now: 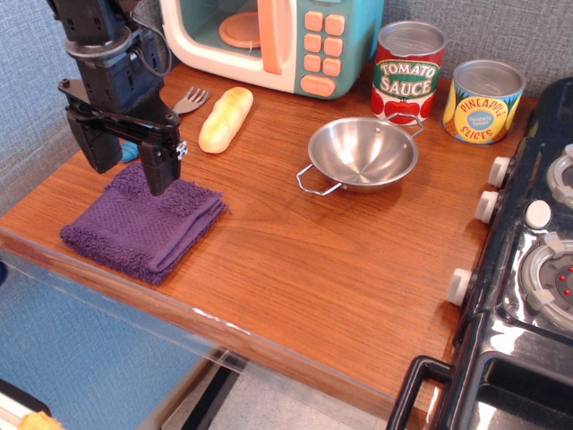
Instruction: Move the blue spoon to the opposite side of the purple rag, near the stove knobs.
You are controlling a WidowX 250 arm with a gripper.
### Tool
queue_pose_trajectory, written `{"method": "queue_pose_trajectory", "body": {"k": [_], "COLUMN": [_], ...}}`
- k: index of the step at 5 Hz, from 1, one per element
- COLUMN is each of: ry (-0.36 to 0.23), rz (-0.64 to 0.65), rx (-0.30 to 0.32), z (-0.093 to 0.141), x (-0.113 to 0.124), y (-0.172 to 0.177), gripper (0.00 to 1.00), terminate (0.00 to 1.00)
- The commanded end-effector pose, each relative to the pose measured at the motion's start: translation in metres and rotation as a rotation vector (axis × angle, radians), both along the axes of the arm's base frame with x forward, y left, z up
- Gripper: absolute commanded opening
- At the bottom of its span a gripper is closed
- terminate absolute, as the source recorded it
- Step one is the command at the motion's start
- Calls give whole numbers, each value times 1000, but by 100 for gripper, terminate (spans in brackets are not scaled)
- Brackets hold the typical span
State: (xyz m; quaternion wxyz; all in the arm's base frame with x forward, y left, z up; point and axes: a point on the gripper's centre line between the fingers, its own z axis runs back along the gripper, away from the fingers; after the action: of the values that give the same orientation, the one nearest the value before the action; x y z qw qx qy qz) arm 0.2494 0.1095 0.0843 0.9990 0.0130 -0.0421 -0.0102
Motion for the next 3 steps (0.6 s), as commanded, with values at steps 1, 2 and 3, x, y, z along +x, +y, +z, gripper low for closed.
{"method": "queue_pose_trajectory", "body": {"k": [1,2,3], "ry": [0,-26,-22], "rz": [0,42,147], "rx": [0,14,-11], "z": [0,3,3], "x": [0,20,42], "y": [0,10,36], "gripper": [100,100,100], "terminate": [0,0,0]}}
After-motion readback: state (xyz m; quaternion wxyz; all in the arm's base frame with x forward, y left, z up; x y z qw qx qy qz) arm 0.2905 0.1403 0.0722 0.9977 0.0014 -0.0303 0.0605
